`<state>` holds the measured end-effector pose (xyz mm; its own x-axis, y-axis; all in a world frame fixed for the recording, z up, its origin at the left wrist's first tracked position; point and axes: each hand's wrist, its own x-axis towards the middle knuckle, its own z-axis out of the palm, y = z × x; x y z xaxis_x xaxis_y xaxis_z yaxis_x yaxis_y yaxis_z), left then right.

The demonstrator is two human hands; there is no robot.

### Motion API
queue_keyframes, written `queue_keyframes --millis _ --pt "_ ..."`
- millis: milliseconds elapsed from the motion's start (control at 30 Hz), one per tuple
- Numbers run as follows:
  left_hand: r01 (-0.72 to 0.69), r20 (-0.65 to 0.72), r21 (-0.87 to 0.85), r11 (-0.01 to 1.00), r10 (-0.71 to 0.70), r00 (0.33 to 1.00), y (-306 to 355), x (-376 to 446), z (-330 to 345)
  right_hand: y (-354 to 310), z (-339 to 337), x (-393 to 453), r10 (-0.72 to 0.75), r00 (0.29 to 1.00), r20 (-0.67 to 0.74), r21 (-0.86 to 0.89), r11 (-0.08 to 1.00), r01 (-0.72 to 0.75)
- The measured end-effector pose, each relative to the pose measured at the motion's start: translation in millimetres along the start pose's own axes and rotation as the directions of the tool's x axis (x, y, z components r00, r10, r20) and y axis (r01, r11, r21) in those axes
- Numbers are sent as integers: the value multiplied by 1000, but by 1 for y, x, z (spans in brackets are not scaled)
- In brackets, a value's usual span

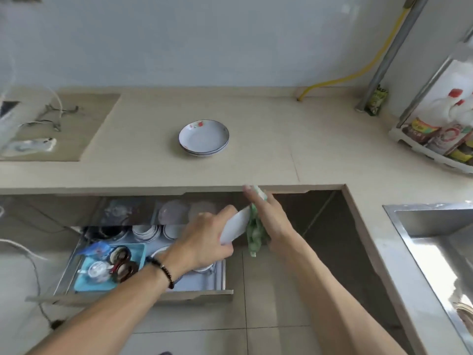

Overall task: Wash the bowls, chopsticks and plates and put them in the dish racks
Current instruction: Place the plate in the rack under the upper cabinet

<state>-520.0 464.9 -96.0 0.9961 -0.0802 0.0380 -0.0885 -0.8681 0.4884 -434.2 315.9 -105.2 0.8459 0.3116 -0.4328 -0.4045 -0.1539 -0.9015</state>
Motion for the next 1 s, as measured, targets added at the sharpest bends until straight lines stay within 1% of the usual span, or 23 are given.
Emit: queue_keyframes --millis 67,100,133,200,233,300,333,367,400,433,467,500,533,600,633,667,733,800,867,933,1000 --pt "-125 9 205 971 125 992 -48 -21 0 18 38 5 63 998 -8 -39 997 -64" --pt "-153 25 262 953 151 988 -71 -33 0 30 57 9 106 994 -32 -37 994 -107" --pt "-168 52 287 943 160 986 -93 -43 -3 42 78 14 157 985 -74 -22 987 -159" --pt "-169 38 251 953 165 986 -142 -62 -2 66 120 24 254 957 -138 43 967 -251" --pt "-140 21 206 969 139 990 -166 -72 -1 77 142 29 295 943 -155 79 955 -285" --pt "-31 -8 106 994 32 999 -209 -88 1 98 180 40 336 920 -204 132 940 -315" --pt "66 -20 26 998 -65 998 -228 -95 0 109 196 47 345 910 -230 139 937 -320" --pt "211 24 -90 973 -210 977 -244 -101 -2 119 210 54 349 903 -250 142 936 -322" --pt "382 104 -229 895 -367 924 -260 -107 -3 128 222 60 351 898 -266 148 935 -322" --pt "529 185 -353 771 -497 848 -276 -111 0 138 232 67 353 893 -280 150 934 -323" --pt "629 227 -435 644 -597 769 -292 -113 6 148 241 74 352 889 -293 151 935 -321" --pt "689 236 -483 541 -677 697 -308 -114 14 159 249 81 357 883 -305 153 934 -324" --pt "719 237 -523 457 -733 638 -323 -115 25 171 256 89 366 877 -312 159 930 -332" --pt "744 302 -605 284 -783 544 -347 -114 49 198 266 105 401 866 -300 172 915 -364" --pt "740 362 -645 190 -777 515 -357 -114 61 212 269 113 414 866 -281 163 910 -382" --pt "740 400 -659 131 -772 494 -368 -115 74 227 271 123 421 868 -263 137 907 -398" --pt "755 427 -650 83 -783 453 -391 -118 100 256 277 141 425 876 -228 27 902 -431" --pt "769 423 -635 72 -801 424 -418 -122 131 286 284 164 434 880 -194 -123 879 -461" --pt "783 420 -619 56 -819 391 -447 -127 164 315 290 187 439 882 -172 -307 827 -472" --pt "803 423 -593 51 -829 365 -475 -129 197 342 295 211 455 879 -146 -467 751 -467" --pt "820 428 -571 38 -839 337 -498 -129 225 368 300 235 472 874 -118 -590 674 -444"
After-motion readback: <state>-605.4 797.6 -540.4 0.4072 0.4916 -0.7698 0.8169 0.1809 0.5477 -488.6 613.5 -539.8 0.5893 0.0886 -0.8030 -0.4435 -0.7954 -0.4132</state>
